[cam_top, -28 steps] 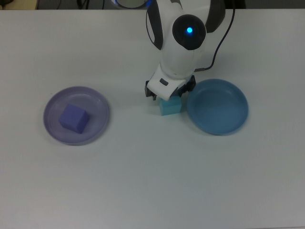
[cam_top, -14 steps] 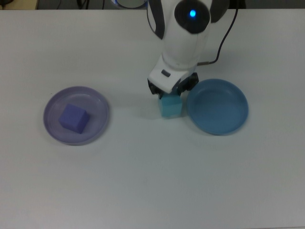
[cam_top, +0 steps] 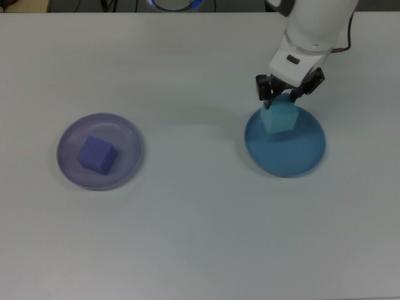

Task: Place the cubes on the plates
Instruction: 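Carry the light-blue cube onto the blue plate and release it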

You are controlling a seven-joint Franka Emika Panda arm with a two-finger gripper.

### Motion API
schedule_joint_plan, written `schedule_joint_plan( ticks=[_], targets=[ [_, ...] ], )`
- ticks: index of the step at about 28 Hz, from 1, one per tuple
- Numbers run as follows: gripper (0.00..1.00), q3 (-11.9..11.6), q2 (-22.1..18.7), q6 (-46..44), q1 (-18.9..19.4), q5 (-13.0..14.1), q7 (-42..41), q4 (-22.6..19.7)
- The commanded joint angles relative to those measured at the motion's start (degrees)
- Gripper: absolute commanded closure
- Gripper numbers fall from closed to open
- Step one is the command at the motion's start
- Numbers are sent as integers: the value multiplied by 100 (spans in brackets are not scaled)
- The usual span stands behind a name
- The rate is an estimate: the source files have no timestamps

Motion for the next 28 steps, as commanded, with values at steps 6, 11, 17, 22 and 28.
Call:
schedule_joint_plan(
  ticks=[6,11,17,22,28],
  targets=[
    [52,-53,523,306,131,-504,735,174],
    [0,-44,497,297,139,-504,726,174],
    [0,-44,154,175,104,-215,1024,183],
    [0,-123,-224,-185,60,102,1473,253],
    [0,-184,-628,-1169,-404,120,1351,464]
  ],
)
